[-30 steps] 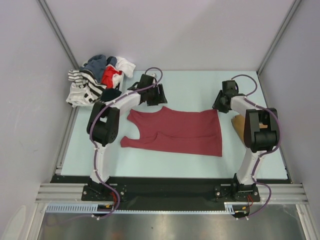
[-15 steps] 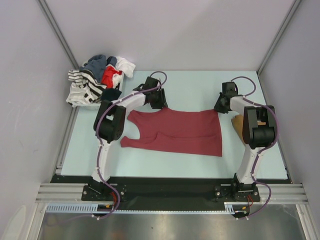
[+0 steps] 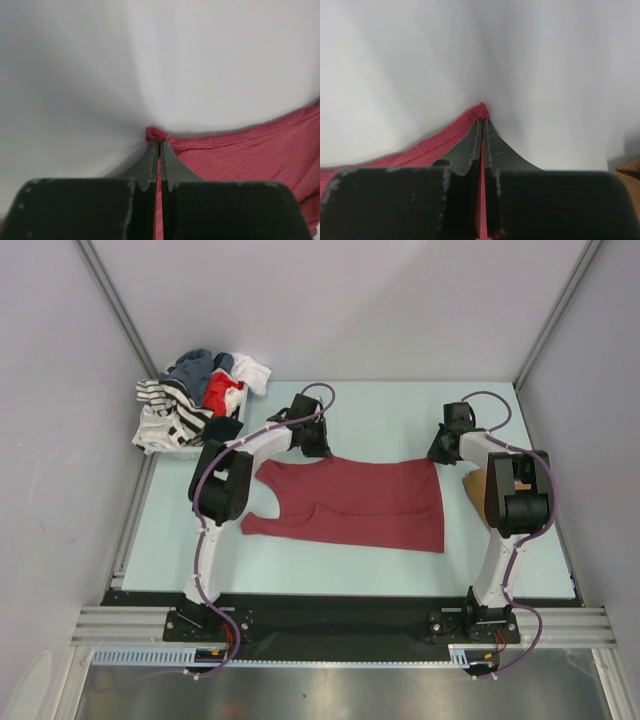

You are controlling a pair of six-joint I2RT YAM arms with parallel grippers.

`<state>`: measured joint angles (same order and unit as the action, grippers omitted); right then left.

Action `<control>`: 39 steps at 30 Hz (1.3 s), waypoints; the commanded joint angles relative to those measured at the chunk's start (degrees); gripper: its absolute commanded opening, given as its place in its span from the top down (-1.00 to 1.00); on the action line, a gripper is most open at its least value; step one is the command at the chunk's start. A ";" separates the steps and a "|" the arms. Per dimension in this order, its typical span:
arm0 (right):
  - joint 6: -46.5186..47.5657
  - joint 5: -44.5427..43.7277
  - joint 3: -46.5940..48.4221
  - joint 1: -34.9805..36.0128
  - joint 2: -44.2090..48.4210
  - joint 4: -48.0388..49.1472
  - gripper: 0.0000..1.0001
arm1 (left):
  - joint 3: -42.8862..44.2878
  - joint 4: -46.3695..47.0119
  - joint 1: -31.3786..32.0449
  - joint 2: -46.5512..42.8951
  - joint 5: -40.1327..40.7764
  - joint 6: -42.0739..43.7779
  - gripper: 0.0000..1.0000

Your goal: Fold and stack the tank tops

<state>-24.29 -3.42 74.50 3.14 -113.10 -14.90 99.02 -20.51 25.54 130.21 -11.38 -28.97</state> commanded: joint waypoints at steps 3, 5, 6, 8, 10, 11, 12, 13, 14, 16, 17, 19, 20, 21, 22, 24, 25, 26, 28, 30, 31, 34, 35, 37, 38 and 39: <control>0.91 -2.20 2.06 0.29 0.86 0.13 1.00 | 2.23 0.03 0.39 -2.07 -0.23 1.55 0.99; 1.09 -2.47 1.79 0.29 1.56 0.13 1.00 | 2.05 -0.05 0.39 -2.94 -0.23 1.72 0.99; 1.18 -2.38 1.44 0.29 2.52 0.22 1.00 | 1.88 0.21 0.39 -3.30 -0.23 1.99 0.99; 1.53 -2.38 0.91 0.29 3.67 0.65 1.00 | 0.74 0.56 0.39 -4.87 0.39 1.90 0.99; 1.71 -2.64 -0.14 0.20 5.60 1.18 1.00 | -0.23 1.52 0.39 -5.93 0.83 1.99 0.99; 1.79 -2.64 -0.58 0.20 6.13 1.36 1.00 | -1.36 2.05 0.30 -7.15 0.92 2.08 0.99; 1.71 -2.64 -0.76 0.03 6.66 1.36 1.00 | -1.81 2.58 0.39 -7.51 0.92 2.08 0.99; 1.71 -2.64 -1.19 -0.06 7.45 1.45 1.00 | -2.60 2.84 0.39 -7.95 0.92 2.16 1.00; 1.71 -2.64 -1.37 -0.23 7.72 1.45 1.00 | -2.78 3.02 0.39 -8.30 0.92 2.25 0.99; 1.62 -2.82 -1.72 -0.41 8.15 1.36 1.00 | -3.22 3.37 0.39 -9.01 0.92 2.34 0.99; 1.62 -2.82 -1.90 -0.41 8.16 1.27 0.99 | -3.31 3.37 0.39 -9.19 0.92 2.43 0.99; 1.53 -2.82 -2.25 -0.59 8.25 1.27 0.95 | -3.75 3.46 0.39 -9.45 0.66 2.60 0.99; 1.53 -2.82 -2.60 -0.50 8.25 1.27 0.95 | -3.84 3.46 0.39 -9.45 0.57 2.69 0.99; 1.36 -2.91 -2.78 -0.67 8.42 1.36 0.94 | -3.84 3.55 0.39 -9.54 0.30 2.78 0.99; 1.35 -2.91 -2.95 -0.68 8.51 1.53 0.93 | -4.19 3.64 0.39 -9.63 0.22 2.87 0.99; 1.27 -2.73 -3.83 -0.76 9.21 2.06 0.92 | -4.71 4.25 0.47 -9.89 -0.22 3.04 0.99; 1.18 -2.73 -4.01 -0.76 9.47 2.06 0.92 | -5.41 4.51 0.48 -10.33 -0.23 3.13 0.99; 1.18 -2.64 -4.19 -0.85 9.91 2.15 0.91 | -5.85 4.78 0.48 -10.42 -0.31 3.13 0.99; 1.09 -2.21 -5.06 -0.85 10.35 2.59 0.88 | -7.17 5.74 0.48 -11.03 -0.66 3.48 0.99; 1.09 -1.85 -5.77 -0.94 10.97 2.94 0.86 | -8.14 6.53 0.65 -11.73 -0.49 3.83 0.99; 0.83 -1.77 -6.46 -0.85 11.23 3.03 0.87 | -9.28 6.80 0.65 -12.00 -0.40 4.01 0.99; 0.65 -1.50 -8.31 -0.77 12.37 3.82 0.88 | -11.38 7.42 0.74 -13.31 0.74 4.19 0.99; 0.39 -1.41 -8.75 -0.76 12.64 4.08 0.89 | -11.83 7.85 0.91 -14.01 0.74 4.45 0.99; 0.30 -1.41 -10.07 -0.68 13.77 4.35 0.91 | -13.23 8.12 1.00 -14.72 1.27 4.71 0.99; 0.13 -1.41 -10.51 -0.59 14.13 4.52 0.91 | -13.85 8.29 1.09 -14.99 1.62 4.71 0.99; 0.04 -1.67 -10.95 -0.41 14.66 4.70 0.92 | -14.29 8.64 1.09 -15.68 1.88 4.89 0.99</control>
<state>-23.92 -4.45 64.53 2.63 -101.91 -12.58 86.04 -14.26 26.13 119.52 -10.79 -26.28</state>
